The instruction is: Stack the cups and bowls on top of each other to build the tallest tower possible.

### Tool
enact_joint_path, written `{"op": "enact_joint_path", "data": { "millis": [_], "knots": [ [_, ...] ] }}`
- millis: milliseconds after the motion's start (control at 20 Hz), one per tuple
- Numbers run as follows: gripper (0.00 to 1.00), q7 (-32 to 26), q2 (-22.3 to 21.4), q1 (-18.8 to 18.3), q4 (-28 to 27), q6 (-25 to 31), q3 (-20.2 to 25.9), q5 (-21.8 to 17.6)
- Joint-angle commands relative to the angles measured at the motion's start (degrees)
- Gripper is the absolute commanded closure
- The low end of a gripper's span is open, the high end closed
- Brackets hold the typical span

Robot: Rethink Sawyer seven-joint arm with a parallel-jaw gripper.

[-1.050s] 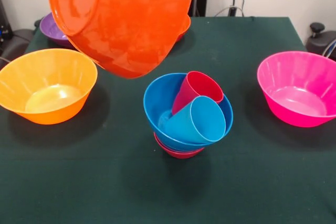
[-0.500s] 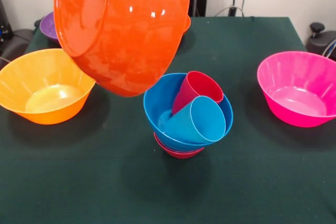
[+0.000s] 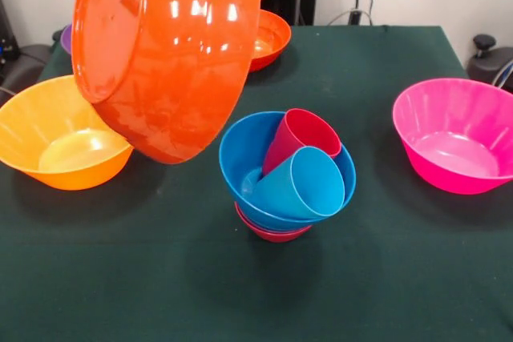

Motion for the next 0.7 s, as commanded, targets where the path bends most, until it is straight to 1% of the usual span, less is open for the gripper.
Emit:
{"op": "enact_joint_path", "data": {
  "millis": [50, 400, 500, 550, 700],
  "knots": [
    [1.00, -10.6, 4.6, -0.3, -4.0, -0.3, 7.8, 6.6],
    [1.00, -15.7, 7.7, -0.4, -6.5, -1.2, 7.3, 14.8],
    [1.00, -18.0, 8.7, -0.2, -7.7, -1.3, 7.8, 17.7],
    [1.00, -20.1, 9.5, -0.2, -8.9, -1.5, 8.2, 19.8],
    [1.00, -23.4, 10.9, 0.1, -10.8, -1.9, 9.0, 23.5]
  ]
}}
